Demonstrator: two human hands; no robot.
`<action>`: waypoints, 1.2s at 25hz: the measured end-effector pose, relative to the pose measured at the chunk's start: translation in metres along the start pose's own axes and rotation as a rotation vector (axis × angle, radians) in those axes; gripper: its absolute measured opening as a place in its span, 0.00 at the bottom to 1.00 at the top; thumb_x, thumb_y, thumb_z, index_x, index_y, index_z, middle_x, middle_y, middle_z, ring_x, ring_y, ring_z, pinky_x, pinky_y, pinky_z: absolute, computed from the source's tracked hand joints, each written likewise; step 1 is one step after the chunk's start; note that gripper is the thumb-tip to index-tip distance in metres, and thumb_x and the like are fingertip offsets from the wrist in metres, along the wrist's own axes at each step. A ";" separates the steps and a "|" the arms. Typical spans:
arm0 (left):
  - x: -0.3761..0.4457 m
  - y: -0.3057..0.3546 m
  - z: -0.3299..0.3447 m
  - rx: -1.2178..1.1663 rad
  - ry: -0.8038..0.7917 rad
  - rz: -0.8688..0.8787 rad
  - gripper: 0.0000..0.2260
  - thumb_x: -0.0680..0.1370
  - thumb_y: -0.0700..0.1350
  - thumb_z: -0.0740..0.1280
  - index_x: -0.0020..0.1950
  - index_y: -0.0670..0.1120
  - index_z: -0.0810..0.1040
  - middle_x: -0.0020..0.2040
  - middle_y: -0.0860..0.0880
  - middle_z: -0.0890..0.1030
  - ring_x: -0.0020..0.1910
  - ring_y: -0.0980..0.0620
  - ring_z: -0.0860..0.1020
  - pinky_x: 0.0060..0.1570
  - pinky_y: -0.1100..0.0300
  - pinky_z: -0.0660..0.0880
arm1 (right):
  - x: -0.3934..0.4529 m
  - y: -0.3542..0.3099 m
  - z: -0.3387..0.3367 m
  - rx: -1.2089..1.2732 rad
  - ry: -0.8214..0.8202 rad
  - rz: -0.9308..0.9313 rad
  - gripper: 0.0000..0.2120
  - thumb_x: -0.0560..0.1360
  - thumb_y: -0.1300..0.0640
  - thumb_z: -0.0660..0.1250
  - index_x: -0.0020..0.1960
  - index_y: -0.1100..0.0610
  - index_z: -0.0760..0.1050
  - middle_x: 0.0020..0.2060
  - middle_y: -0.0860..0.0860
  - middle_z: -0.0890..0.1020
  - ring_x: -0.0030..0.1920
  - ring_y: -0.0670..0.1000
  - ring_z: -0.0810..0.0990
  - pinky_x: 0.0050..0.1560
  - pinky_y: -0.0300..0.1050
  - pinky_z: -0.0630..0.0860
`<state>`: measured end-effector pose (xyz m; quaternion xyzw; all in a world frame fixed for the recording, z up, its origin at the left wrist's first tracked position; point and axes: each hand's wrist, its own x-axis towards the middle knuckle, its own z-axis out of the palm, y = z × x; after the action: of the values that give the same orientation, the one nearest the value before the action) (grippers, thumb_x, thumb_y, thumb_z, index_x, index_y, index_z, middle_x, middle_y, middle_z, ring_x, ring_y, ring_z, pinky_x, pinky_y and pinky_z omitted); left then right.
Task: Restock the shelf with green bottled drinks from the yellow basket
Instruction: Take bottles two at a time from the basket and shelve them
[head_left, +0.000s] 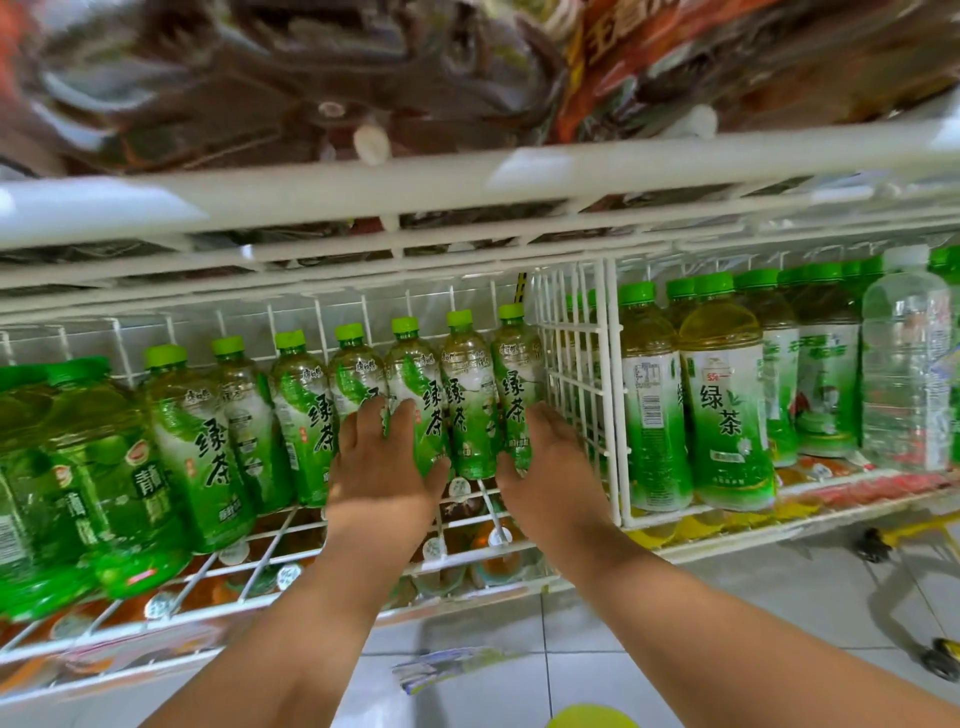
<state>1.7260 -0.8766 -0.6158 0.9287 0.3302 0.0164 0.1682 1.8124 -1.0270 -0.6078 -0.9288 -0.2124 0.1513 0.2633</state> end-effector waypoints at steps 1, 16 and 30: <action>-0.003 -0.003 -0.002 0.028 0.004 0.022 0.32 0.78 0.61 0.66 0.79 0.55 0.58 0.80 0.48 0.55 0.79 0.43 0.53 0.72 0.45 0.65 | -0.001 -0.001 -0.001 -0.048 -0.018 -0.041 0.34 0.82 0.47 0.62 0.83 0.55 0.53 0.82 0.52 0.54 0.82 0.52 0.53 0.78 0.46 0.58; -0.034 -0.066 0.000 0.287 0.220 0.179 0.32 0.79 0.63 0.56 0.82 0.54 0.59 0.84 0.46 0.46 0.82 0.42 0.45 0.79 0.41 0.49 | -0.007 -0.005 -0.006 -0.503 -0.081 -0.281 0.38 0.80 0.31 0.47 0.83 0.44 0.37 0.81 0.47 0.34 0.79 0.51 0.27 0.81 0.57 0.38; -0.110 -0.040 -0.144 0.376 0.099 0.084 0.33 0.80 0.68 0.42 0.82 0.56 0.43 0.83 0.44 0.40 0.82 0.41 0.41 0.79 0.42 0.43 | -0.094 -0.064 -0.094 -0.591 -0.085 -0.246 0.37 0.80 0.31 0.44 0.84 0.47 0.40 0.82 0.50 0.37 0.82 0.54 0.37 0.81 0.55 0.42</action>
<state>1.5951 -0.8727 -0.4839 0.9548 0.2961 0.0073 -0.0256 1.7482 -1.0624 -0.4801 -0.9253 -0.3685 0.0888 -0.0104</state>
